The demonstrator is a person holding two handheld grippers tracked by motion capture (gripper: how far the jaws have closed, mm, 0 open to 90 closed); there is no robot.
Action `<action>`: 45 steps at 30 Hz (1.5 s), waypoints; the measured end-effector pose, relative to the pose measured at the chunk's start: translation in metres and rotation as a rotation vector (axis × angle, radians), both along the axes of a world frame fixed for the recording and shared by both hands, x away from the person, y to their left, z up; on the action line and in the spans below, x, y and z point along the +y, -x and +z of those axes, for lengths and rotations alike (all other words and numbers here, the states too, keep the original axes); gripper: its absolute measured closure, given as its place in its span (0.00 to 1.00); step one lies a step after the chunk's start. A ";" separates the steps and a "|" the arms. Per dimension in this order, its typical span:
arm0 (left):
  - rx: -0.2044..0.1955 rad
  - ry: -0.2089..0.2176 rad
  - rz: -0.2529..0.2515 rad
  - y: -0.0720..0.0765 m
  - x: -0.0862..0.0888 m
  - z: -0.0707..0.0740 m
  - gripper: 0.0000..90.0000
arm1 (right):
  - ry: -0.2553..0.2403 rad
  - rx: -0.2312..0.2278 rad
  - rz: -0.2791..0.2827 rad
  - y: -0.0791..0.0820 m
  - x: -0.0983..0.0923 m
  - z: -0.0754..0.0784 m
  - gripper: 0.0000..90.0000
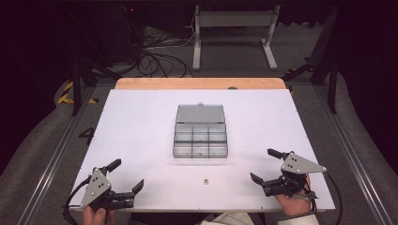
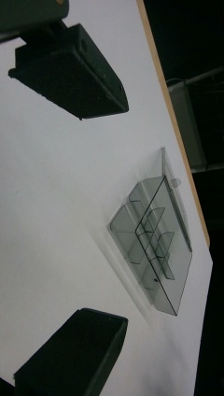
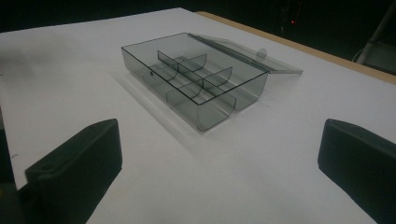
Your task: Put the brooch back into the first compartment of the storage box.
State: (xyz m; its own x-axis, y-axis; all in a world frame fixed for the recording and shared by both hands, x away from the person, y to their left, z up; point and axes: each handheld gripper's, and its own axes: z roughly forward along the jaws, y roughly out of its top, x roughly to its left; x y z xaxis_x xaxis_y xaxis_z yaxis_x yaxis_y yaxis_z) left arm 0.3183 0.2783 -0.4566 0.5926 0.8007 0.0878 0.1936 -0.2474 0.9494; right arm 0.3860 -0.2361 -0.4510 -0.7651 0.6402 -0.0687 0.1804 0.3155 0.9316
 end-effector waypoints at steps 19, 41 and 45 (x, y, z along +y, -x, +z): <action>-0.007 -0.004 0.003 0.000 0.000 0.000 0.03 | 0.002 0.002 0.017 0.002 0.003 0.003 0.00; -0.002 -0.011 0.001 0.000 0.000 0.001 0.03 | 0.026 0.029 0.070 -0.004 0.017 0.014 0.01; -0.003 -0.010 -0.002 0.000 -0.001 0.001 0.03 | 0.027 0.038 0.090 -0.009 0.023 0.017 0.00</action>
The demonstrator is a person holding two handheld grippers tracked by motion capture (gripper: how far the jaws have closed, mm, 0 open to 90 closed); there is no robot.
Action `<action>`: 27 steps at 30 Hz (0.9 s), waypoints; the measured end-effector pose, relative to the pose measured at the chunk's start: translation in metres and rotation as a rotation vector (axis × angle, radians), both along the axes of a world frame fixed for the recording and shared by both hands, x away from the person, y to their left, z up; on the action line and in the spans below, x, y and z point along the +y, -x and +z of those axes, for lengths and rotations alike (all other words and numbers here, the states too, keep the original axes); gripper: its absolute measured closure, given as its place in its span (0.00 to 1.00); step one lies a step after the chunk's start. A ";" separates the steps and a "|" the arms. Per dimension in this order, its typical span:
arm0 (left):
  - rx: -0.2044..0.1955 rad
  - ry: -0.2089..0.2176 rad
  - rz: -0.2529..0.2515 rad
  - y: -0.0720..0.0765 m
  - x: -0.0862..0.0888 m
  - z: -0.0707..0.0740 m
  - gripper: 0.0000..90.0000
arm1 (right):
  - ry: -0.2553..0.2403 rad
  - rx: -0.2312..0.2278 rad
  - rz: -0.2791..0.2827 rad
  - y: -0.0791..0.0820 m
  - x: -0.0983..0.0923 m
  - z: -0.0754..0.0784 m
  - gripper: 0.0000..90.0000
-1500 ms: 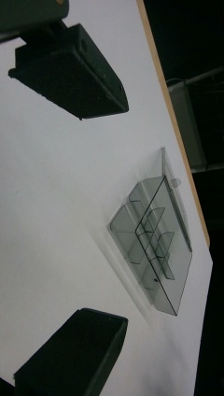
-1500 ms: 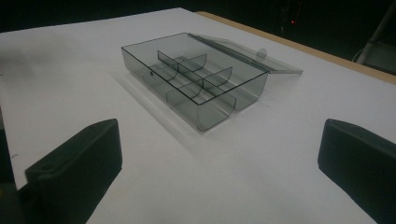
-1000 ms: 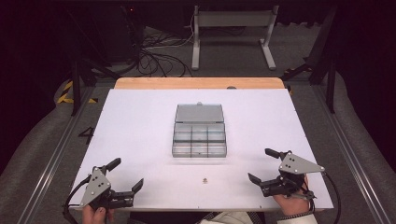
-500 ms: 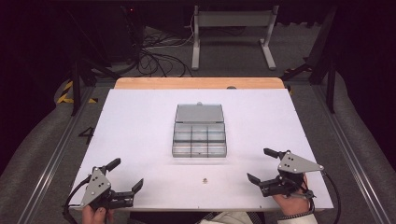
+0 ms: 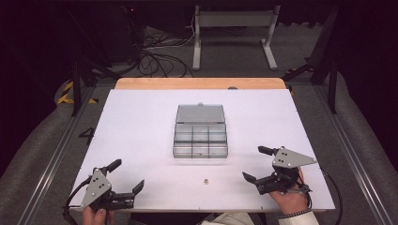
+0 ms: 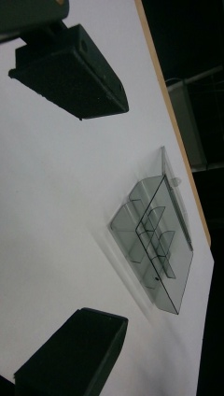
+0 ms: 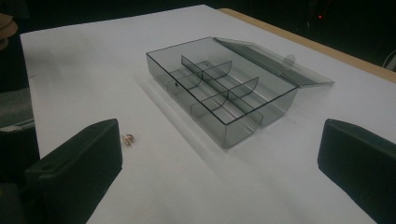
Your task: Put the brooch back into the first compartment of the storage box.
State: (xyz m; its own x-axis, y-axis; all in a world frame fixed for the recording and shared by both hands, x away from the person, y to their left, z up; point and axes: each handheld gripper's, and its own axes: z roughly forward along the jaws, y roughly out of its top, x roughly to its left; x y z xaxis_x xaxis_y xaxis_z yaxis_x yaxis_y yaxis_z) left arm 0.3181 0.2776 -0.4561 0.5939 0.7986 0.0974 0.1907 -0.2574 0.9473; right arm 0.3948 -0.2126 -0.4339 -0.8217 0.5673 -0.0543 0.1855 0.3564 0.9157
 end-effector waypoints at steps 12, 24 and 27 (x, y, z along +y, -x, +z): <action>0.001 -0.005 -0.004 0.000 0.000 0.000 0.03 | 0.026 0.011 0.063 -0.009 0.026 0.008 0.00; 0.002 -0.005 -0.007 0.000 0.000 0.000 0.03 | 0.048 0.011 0.115 -0.015 0.050 0.014 0.00; 0.006 -0.002 -0.009 0.000 0.000 0.000 0.03 | 0.051 0.013 0.125 -0.016 0.055 0.015 0.00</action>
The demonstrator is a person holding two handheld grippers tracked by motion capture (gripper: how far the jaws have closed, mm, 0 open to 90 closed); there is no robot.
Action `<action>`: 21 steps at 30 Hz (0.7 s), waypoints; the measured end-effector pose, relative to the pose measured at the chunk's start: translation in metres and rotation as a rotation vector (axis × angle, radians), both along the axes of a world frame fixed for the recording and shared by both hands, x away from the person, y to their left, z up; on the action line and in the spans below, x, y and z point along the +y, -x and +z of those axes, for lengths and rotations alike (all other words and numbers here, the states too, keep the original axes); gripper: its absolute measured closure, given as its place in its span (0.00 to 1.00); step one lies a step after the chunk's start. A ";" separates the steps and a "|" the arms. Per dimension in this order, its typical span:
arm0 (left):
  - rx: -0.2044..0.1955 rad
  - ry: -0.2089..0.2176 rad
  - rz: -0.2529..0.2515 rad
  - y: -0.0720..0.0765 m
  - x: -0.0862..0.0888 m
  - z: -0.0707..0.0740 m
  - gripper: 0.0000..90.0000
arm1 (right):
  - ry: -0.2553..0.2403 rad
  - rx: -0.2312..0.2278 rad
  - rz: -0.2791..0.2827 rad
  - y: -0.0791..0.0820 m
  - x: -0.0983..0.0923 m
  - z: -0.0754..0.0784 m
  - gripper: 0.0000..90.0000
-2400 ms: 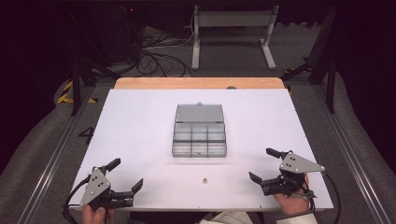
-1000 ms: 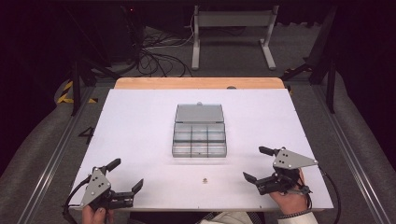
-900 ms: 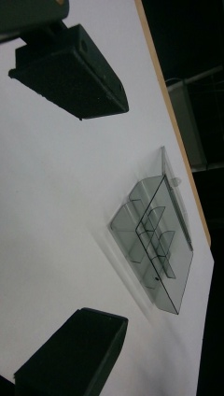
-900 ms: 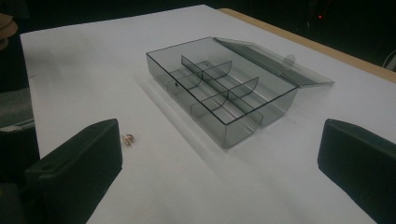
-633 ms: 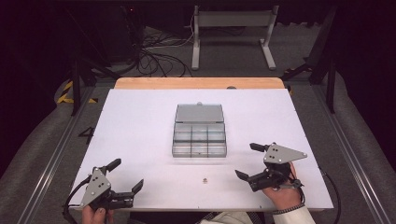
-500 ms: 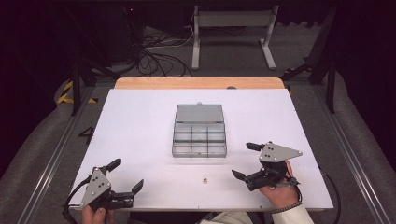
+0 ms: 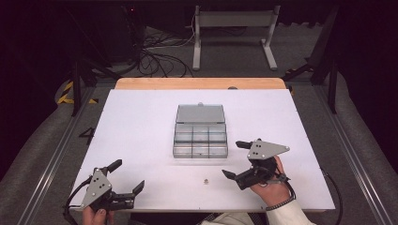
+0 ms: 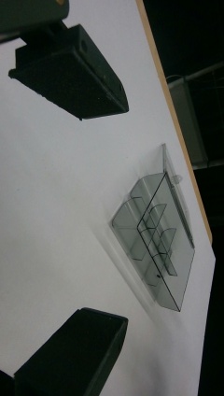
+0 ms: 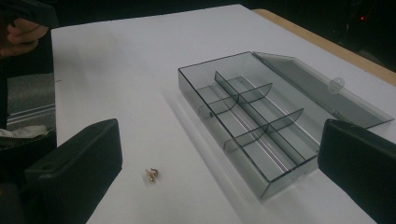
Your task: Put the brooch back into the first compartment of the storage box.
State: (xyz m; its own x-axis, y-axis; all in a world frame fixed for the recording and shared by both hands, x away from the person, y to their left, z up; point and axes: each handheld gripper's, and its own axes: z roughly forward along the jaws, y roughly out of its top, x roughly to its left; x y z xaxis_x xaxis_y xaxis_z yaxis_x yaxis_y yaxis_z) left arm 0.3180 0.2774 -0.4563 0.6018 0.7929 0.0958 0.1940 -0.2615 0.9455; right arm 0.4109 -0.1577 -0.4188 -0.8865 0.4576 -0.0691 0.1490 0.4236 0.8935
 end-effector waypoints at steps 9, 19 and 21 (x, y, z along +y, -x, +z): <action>0.001 -0.006 -0.002 0.000 0.000 0.000 0.03 | 0.018 0.002 0.035 -0.003 0.017 0.002 0.00; 0.000 -0.005 -0.003 0.000 0.001 0.000 0.03 | 0.035 0.007 0.064 -0.004 0.030 0.004 0.00; 0.000 -0.005 -0.004 0.000 0.001 0.000 0.03 | 0.036 0.010 0.066 -0.004 0.030 0.004 0.00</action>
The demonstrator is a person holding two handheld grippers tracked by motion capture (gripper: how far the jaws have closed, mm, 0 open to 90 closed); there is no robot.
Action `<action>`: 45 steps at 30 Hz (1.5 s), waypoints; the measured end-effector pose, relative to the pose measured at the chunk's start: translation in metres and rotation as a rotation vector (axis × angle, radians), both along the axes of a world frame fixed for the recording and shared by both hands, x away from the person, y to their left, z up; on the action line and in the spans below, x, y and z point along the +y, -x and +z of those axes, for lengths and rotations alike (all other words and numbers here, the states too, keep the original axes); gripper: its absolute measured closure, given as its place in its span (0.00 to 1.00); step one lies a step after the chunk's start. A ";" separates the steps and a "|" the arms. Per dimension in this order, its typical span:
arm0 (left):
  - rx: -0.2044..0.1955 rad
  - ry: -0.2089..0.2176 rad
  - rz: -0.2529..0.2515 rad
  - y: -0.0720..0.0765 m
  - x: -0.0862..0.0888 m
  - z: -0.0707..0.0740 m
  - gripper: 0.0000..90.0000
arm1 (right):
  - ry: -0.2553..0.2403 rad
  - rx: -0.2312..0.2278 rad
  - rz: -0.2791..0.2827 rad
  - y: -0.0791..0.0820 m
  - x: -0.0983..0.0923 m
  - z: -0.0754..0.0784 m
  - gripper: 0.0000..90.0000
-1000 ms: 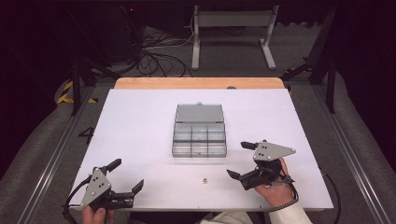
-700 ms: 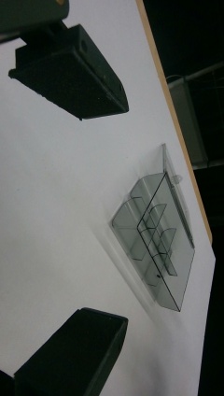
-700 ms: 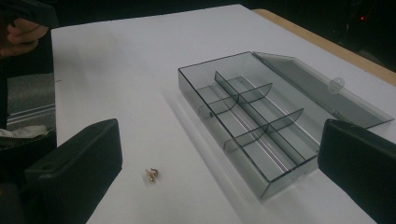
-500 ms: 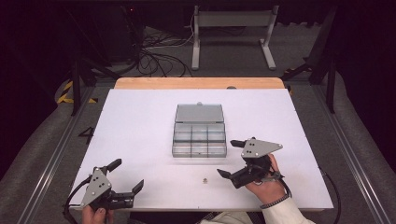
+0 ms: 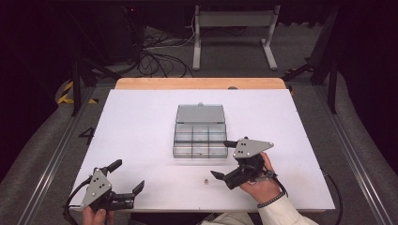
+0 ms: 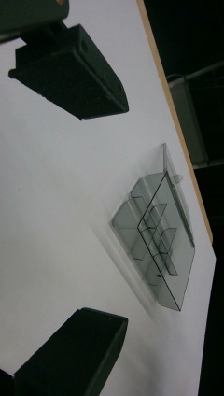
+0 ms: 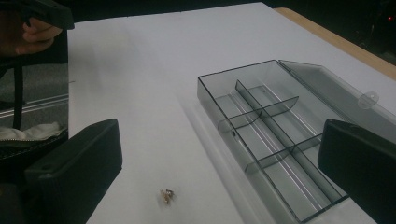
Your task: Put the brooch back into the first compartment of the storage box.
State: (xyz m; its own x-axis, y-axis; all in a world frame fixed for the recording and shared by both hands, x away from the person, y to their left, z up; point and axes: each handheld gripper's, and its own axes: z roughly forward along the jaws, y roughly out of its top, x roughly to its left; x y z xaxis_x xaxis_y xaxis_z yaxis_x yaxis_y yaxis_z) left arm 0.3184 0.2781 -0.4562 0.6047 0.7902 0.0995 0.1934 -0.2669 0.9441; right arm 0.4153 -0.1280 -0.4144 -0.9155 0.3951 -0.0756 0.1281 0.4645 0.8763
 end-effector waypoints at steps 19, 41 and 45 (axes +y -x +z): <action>0.003 0.002 -0.001 0.000 0.000 0.000 0.03 | 0.102 0.133 0.074 -0.003 0.014 0.003 0.16; 0.006 0.005 -0.001 0.000 0.000 0.000 0.03 | 0.334 0.214 0.138 -0.009 0.045 -0.016 0.32; 0.007 0.005 -0.001 0.000 0.000 0.000 0.03 | 0.368 0.216 0.148 -0.009 0.051 -0.021 0.35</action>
State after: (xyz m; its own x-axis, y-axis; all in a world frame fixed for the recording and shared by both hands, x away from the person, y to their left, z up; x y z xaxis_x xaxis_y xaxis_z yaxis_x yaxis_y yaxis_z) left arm 0.3188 0.2779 -0.4565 0.6061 0.7901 0.0918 0.1996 -0.2628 0.9440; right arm 0.4246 -0.0770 -0.4350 -0.9703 0.2417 0.0124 0.1988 0.7670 0.6101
